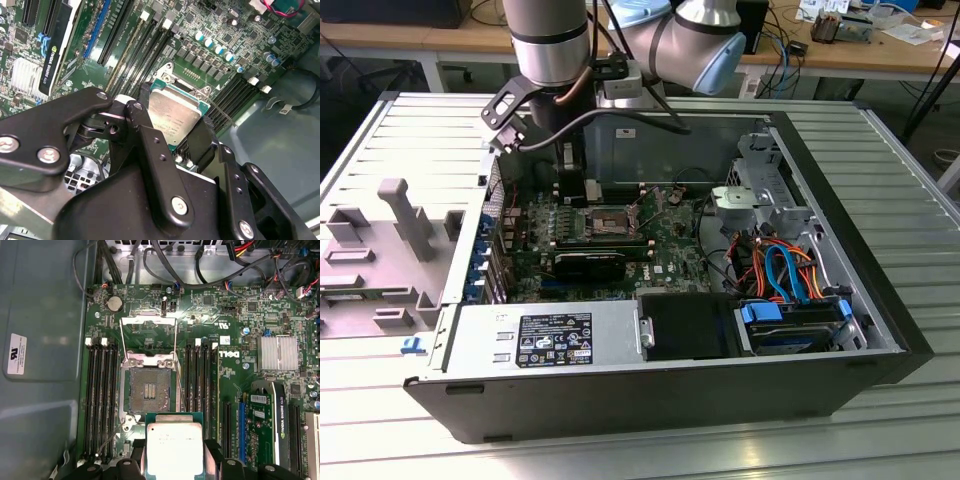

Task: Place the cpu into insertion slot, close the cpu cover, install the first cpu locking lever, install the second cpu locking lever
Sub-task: 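Place the cpu into insertion slot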

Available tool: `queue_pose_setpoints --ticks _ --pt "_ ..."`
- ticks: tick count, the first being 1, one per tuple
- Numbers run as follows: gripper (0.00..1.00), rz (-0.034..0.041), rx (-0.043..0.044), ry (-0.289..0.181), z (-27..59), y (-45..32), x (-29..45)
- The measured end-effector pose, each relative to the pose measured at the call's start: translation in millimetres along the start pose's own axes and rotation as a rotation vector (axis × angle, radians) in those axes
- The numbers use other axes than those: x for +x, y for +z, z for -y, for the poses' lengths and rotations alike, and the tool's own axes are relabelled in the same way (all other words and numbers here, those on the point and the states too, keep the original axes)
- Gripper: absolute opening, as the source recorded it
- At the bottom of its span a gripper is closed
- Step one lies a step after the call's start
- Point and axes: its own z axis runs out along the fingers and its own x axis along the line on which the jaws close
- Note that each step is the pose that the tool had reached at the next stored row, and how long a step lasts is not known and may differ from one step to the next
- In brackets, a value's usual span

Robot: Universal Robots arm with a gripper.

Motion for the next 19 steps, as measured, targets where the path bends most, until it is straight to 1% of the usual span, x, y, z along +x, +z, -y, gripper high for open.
queue_pose_setpoints --ticks 19 --pt "0.55 0.0 0.0 0.0 5.6 0.1 0.2"
